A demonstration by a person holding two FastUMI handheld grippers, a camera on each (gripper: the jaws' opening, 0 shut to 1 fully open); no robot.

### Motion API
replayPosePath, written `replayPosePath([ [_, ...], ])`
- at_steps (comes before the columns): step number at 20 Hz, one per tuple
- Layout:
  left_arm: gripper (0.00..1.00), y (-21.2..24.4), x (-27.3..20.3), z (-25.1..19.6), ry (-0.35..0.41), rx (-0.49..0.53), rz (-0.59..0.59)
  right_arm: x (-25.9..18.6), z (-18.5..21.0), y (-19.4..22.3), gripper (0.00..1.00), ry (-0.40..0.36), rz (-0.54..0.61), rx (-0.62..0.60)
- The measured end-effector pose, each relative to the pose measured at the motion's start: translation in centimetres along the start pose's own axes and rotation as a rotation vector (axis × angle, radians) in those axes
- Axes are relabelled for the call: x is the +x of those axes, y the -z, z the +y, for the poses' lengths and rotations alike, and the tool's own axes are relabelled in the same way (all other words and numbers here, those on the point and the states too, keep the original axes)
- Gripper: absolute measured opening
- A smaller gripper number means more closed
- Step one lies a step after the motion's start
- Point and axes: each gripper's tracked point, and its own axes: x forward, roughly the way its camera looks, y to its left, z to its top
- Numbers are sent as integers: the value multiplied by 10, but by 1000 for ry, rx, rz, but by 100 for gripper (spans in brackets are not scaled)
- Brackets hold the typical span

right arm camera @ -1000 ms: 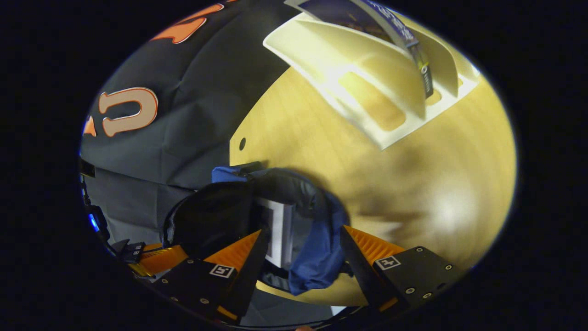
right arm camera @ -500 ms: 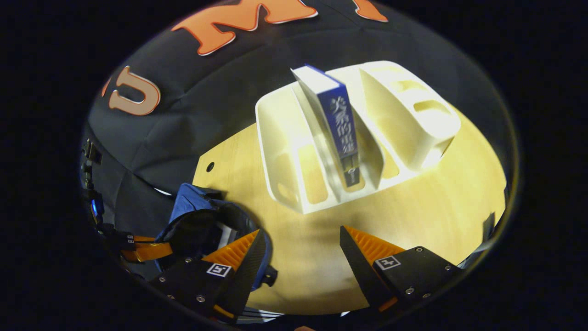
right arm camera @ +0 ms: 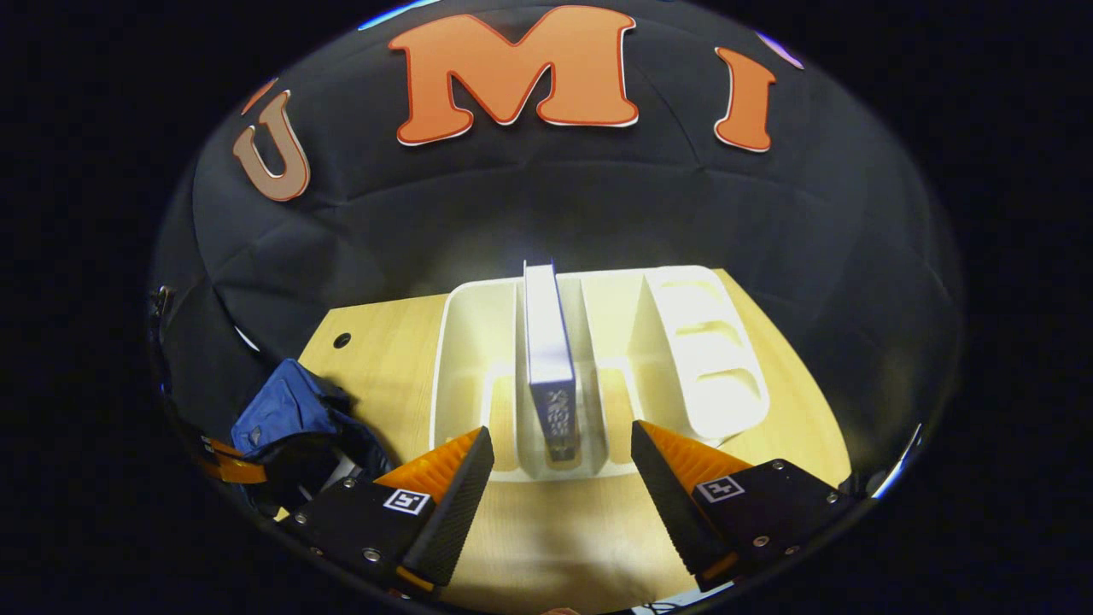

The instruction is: Open the schoolbag, grab two books from the bookshelf and put them into the schoolbag.

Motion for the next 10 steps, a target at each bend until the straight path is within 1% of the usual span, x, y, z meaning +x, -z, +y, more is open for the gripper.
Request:
replayPosePath([
  [4, 2, 3, 3, -1, 9, -26, -7, 10, -2, -30, 97, -6, 29, -93],
  [6, 2, 5, 5, -3, 19, -38, -6, 17, 0, -45, 97, -17, 45, -140],
  [7, 3, 5, 5, -3, 21, -44, -6, 21, 4, -51, 97, -32, 62, -144],
  [9, 2, 5, 5, -3, 23, -59, -10, 37, 6, -53, 97, -47, 130, -164],
  [10, 2, 5, 7, -1, 24, -65, -13, 46, 7, -49, 97, -59, 183, -182],
])
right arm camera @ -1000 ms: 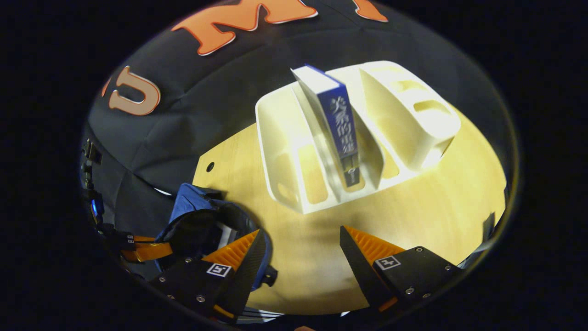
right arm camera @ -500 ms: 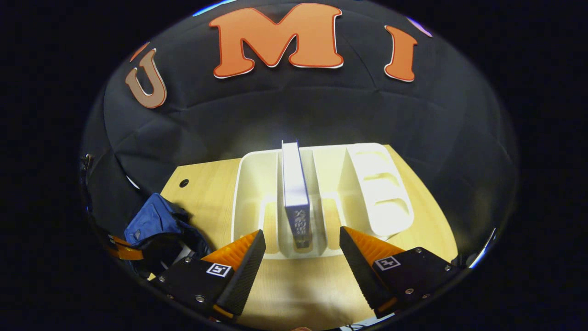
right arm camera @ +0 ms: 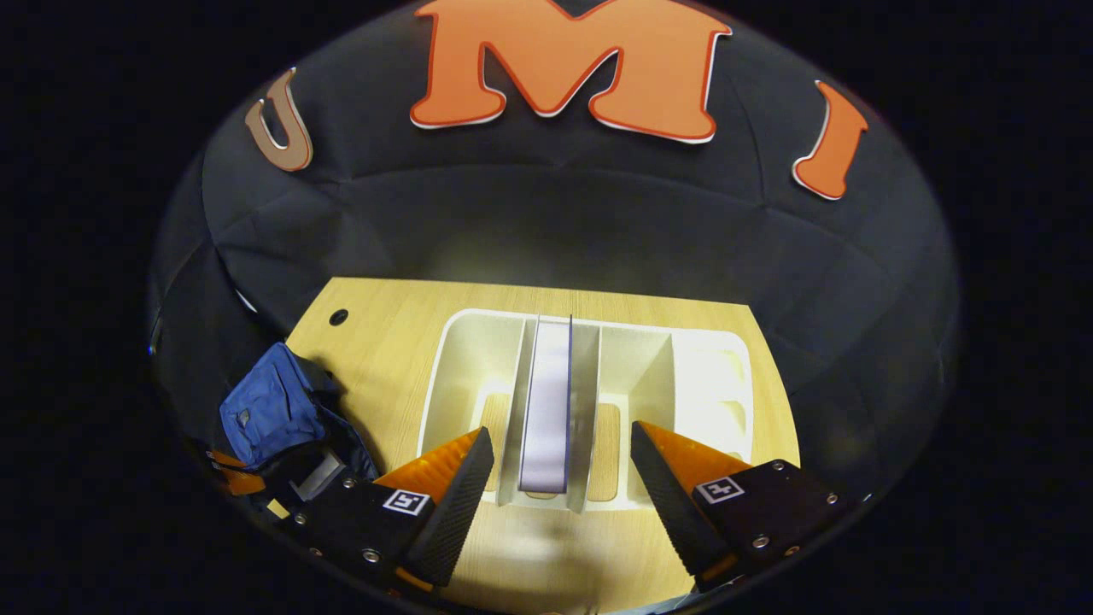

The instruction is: Open the schoolbag, grab two books from the bookshelf and put them into the schoolbag.

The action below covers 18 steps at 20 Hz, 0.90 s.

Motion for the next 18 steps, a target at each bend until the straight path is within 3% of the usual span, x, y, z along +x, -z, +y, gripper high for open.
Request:
replayPosePath([
  [6, 2, 6, 9, -2, 13, -42, 7, 38, -4, 7, 93, 10, 173, -37],
  [10, 2, 10, 12, 1, 22, -69, 5, 53, -3, 4, 79, 11, 260, -53],
  [13, 2, 12, 14, 2, 28, -85, 3, 60, -5, 0, 53, 35, 297, -85],
  [15, 2, 13, 14, 2, 31, -94, 0, 59, 4, 4, 45, 7, 348, -67],
  [17, 2, 14, 14, 5, 34, -100, -3, 58, 5, 3, 40, 8, 368, -67],
  [18, 2, 14, 14, 5, 36, -101, -5, 58, 4, 3, 47, 7, 375, -66],
])
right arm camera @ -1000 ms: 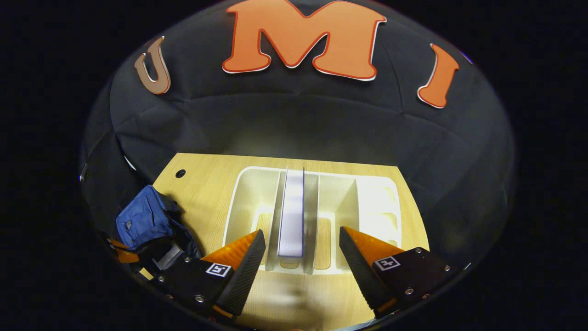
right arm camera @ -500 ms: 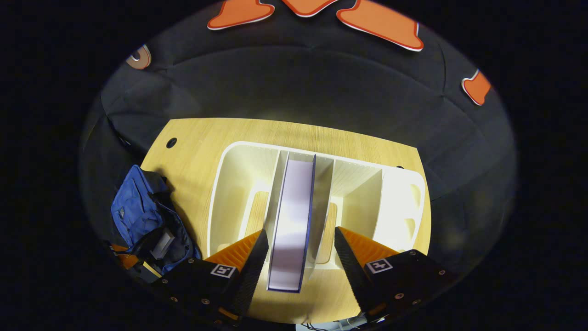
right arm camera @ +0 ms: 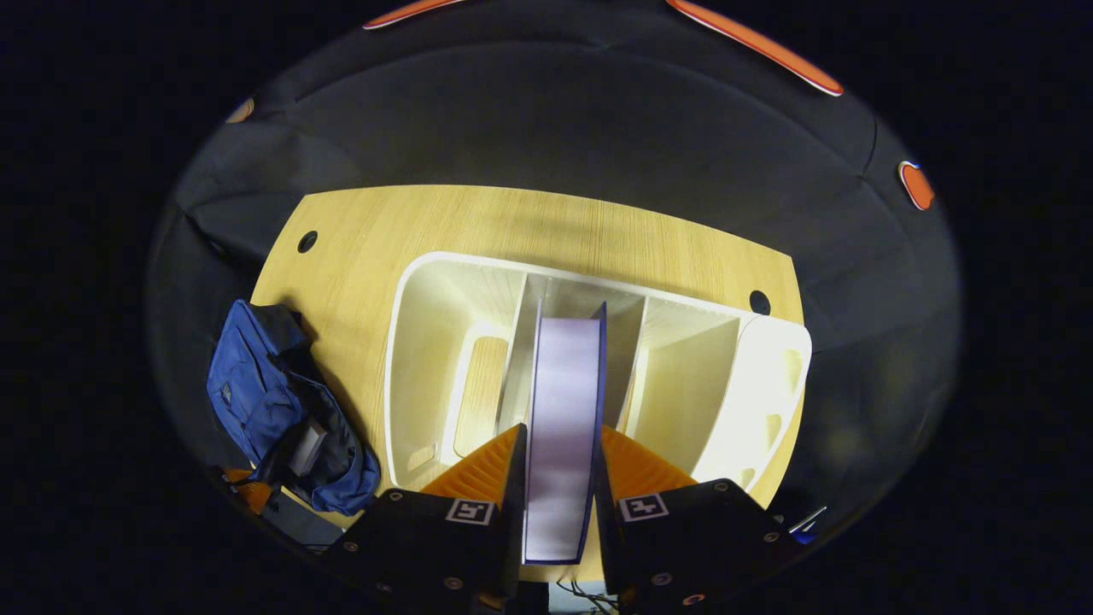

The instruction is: Open the schoolbag, grab two books from the bookshelf and put them into the schoolbag.

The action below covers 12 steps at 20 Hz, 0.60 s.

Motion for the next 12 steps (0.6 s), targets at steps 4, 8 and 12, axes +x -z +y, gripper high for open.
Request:
replayPosePath([
  [4, 2, 0, 1, 2, 6, -5, -5, -1, -2, 3, 35, -16, 28, 33],
  [8, 2, 0, 1, 4, 12, -8, -9, -14, -4, 4, 30, -50, 37, 60],
  [12, 2, 0, 1, 4, 17, -7, -13, -41, -7, 6, 28, -69, 5, 49],
])
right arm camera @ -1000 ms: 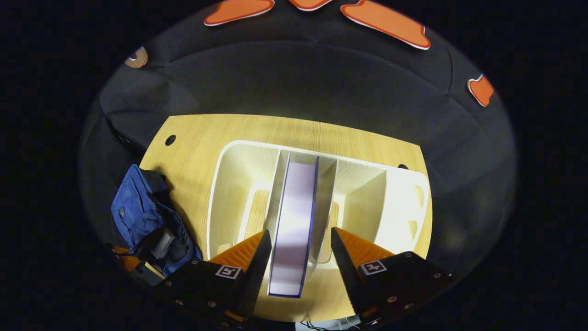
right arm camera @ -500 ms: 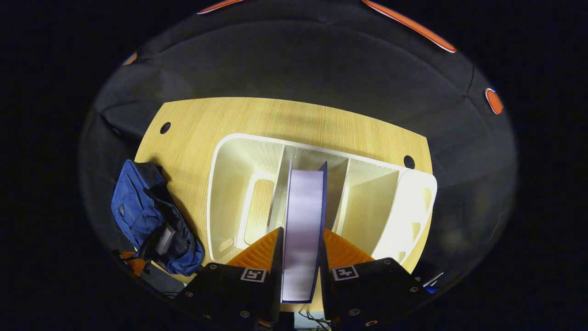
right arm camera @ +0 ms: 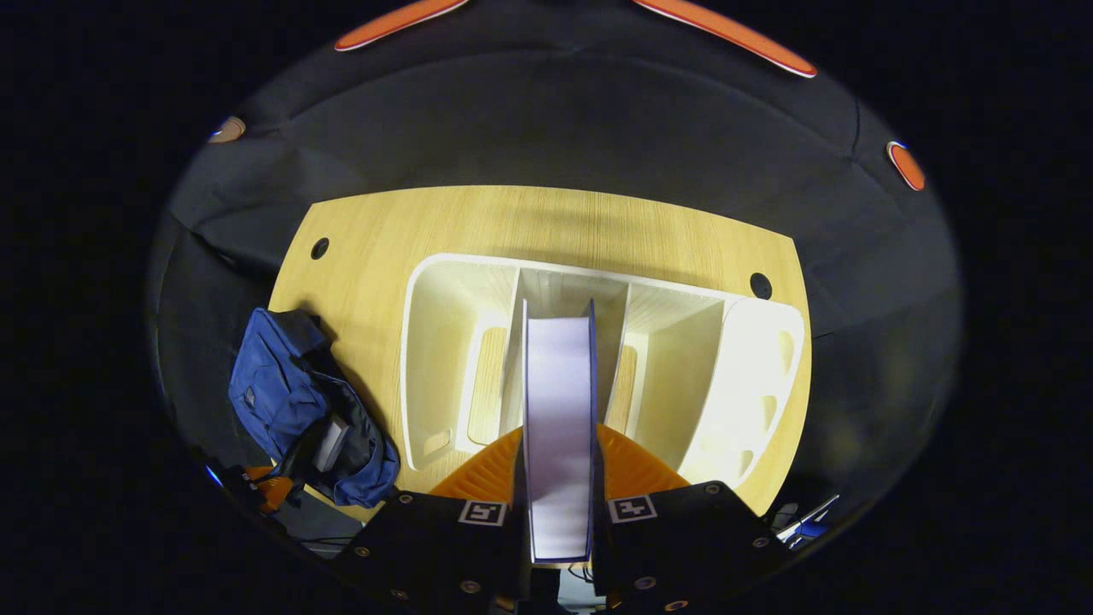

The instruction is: Open the schoolbag, grab two books from the bookshelf and put them into the schoolbag.

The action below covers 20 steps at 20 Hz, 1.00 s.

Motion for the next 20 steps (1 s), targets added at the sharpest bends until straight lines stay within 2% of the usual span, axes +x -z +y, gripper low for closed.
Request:
replayPosePath([
  [11, 2, 0, -3, -4, 1, 36, -1, -107, -5, 25, 28, -114, -148, 7],
  [15, 2, 0, -3, -2, 2, 57, 4, -132, -5, 45, 28, -150, -185, 22],
  [20, 2, -3, -5, -1, -2, 97, 12, -141, 24, 77, 28, -262, -197, 65],
])
